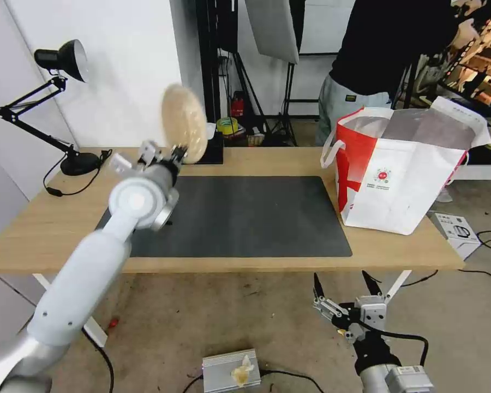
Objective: Pick up the trash from the table and place it into the takeout bag.
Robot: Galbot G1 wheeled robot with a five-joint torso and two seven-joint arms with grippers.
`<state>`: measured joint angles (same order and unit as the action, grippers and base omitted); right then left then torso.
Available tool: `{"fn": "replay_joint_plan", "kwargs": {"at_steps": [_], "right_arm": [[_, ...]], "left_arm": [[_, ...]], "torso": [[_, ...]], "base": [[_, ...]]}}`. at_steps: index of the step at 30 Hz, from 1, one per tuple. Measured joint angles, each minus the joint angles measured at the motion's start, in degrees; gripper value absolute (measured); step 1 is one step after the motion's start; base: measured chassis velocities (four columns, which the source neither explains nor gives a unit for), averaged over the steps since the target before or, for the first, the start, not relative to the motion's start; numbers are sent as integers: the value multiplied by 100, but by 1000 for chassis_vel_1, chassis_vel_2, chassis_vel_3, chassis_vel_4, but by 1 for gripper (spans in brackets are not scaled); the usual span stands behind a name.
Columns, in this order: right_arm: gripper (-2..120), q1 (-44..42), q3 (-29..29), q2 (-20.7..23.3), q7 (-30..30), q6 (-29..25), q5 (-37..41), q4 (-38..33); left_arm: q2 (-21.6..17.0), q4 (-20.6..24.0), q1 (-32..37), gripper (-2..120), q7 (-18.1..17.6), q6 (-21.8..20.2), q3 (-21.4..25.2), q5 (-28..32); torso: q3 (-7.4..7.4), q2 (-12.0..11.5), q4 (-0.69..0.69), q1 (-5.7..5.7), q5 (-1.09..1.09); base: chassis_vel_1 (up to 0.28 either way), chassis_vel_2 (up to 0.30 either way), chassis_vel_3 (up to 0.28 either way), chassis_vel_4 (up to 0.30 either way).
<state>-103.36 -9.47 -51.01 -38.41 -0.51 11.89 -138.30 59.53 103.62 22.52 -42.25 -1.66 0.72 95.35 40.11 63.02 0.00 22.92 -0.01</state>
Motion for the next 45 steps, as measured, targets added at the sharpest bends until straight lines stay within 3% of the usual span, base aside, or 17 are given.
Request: {"fn": "replay_joint_plan", "kwargs": {"at_steps": [7, 18, 27, 28, 32, 33, 38, 44, 45], "right_arm": [[100, 0, 0, 0, 0, 0, 0, 0], [100, 0, 0, 0, 0, 0, 0, 0], [100, 0, 0, 0, 0, 0, 0, 0], [100, 0, 0, 0, 0, 0, 0, 0], [100, 0, 0, 0, 0, 0, 0, 0], [100, 0, 0, 0, 0, 0, 0, 0], [100, 0, 0, 0, 0, 0, 0, 0], [100, 0, 0, 0, 0, 0, 0, 0], [100, 0, 0, 0, 0, 0, 0, 0]], "left_arm": [[471, -658, -1092, 1, 567, 49, -948, 77], [1248, -1750, -1955, 1, 1203, 82, -1561, 81], [1835, -2929, -2555, 1, 2525, 31, -2108, 243], [1835, -2929, -2555, 1, 2525, 31, -2108, 243], [2089, -3377, -2683, 1, 3246, -17, -2365, 237], [2089, -3377, -2683, 1, 3246, -17, -2365, 237], [2499, -4039, -2763, 1, 4168, 143, -2593, 101], [2756, -4459, -2765, 1, 4676, 146, -2768, 89], [2847, -4625, -2767, 1, 4890, 140, -2812, 87]], "torso": [[0, 0, -1, 0, 2], [0, 0, -1, 0, 2], [0, 0, -1, 0, 2], [0, 0, -1, 0, 2], [-1, 0, -1, 0, 1], [-1, 0, -1, 0, 1], [0, 0, -2, 1, 2], [-1, 0, -1, 0, 2], [0, 0, -1, 1, 1]], "base": [[0, 0, 0, 0], [0, 0, 0, 0], [0, 0, 0, 0], [0, 0, 0, 0], [0, 0, 0, 0], [0, 0, 0, 0], [0, 0, 0, 0], [0, 0, 0, 0], [0, 0, 0, 0]]}}
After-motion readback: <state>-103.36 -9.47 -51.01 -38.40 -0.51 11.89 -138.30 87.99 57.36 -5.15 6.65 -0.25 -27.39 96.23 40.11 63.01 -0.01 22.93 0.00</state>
